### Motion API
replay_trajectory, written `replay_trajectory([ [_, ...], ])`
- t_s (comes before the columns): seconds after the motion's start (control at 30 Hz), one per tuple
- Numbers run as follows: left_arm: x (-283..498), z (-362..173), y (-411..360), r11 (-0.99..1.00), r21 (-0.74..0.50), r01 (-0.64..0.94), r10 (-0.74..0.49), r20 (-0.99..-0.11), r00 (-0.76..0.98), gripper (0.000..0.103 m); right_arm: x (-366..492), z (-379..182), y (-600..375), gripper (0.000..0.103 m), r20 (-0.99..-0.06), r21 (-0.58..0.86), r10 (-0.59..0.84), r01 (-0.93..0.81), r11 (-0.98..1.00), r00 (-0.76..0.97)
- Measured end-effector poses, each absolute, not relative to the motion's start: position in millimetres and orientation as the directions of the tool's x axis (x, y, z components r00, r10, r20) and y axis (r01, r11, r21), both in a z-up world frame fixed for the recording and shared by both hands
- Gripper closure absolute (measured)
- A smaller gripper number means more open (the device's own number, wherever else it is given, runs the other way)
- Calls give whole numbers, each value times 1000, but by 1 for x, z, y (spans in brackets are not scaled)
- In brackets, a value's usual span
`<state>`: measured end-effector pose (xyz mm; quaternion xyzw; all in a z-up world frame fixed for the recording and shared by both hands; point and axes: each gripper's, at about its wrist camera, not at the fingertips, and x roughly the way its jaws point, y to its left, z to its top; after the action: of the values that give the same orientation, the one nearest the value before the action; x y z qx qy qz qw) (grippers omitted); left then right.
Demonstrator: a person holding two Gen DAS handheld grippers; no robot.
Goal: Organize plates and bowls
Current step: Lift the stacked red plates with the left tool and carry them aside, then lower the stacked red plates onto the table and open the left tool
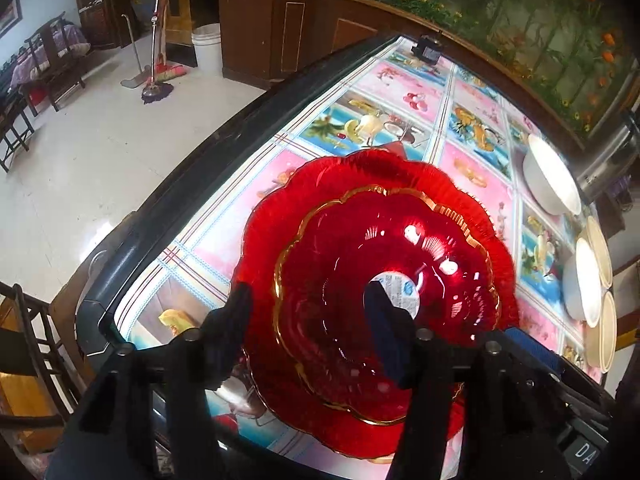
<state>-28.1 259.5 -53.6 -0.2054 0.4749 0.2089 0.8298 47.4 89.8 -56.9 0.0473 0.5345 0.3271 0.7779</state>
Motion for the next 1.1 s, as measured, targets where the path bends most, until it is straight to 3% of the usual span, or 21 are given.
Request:
replay_trajectory([
  [0.13, -35, -46, 262, 807, -177, -564, 151, -861, 486, 44, 45, -51, 84, 39, -789, 438, 575, -459, 773, 216],
  [0.27, -44, -35, 262, 774, -232, -590, 164, -826, 539, 30, 43, -45, 73, 30, -770, 454, 593, -452, 768, 234],
  [0.57, -37, -12, 226, 816, -237, -527, 178, -764, 620, 28, 47, -37, 20, 28, -681, 570, 673, -367, 735, 289],
  [1.1, 50, -26, 89, 943, -233, -239, -48, -803, 595, 29, 71, -57, -152, 26, -596, 719, 611, 8, 695, 522],
])
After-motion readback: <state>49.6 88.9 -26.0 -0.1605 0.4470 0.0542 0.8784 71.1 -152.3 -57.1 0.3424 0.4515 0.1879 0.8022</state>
